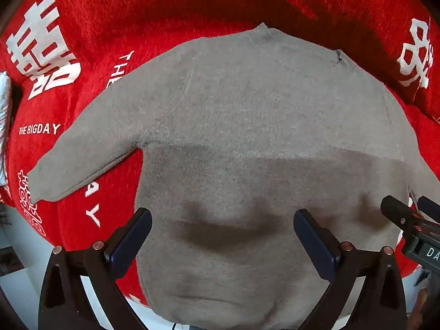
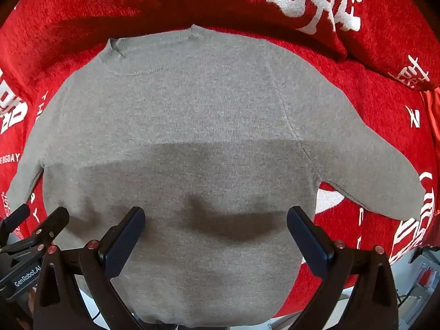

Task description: Fold small clothes

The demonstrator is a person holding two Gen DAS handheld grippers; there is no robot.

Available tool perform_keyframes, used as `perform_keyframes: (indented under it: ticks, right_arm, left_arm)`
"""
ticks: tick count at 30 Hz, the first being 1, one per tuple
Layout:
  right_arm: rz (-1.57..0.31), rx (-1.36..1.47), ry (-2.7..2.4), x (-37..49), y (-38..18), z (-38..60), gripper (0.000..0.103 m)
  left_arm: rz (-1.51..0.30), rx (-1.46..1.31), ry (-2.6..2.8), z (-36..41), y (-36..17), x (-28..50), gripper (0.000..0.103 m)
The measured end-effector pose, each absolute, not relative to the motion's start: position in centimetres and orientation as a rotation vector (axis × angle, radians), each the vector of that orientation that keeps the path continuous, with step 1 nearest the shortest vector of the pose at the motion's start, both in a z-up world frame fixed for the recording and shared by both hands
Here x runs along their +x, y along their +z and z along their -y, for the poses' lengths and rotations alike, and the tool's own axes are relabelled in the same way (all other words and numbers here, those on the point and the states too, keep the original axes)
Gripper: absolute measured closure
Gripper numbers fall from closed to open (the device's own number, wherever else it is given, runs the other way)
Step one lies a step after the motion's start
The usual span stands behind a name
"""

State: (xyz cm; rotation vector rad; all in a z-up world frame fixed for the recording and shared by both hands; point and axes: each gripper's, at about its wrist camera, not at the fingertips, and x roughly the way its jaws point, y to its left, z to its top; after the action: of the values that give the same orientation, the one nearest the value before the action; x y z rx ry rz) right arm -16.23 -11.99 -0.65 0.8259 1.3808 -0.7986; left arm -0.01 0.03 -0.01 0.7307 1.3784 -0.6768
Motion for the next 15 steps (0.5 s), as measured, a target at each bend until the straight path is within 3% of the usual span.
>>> perform_keyframes:
  ticks: [15]
  right_arm:
    - [-1.385,0.816,-0.804,-16.48,-1.08,11.66,0.000]
  left_arm:
    - [-1.376,0.751,-0.664,-0.60,-0.61,0.30,0.000]
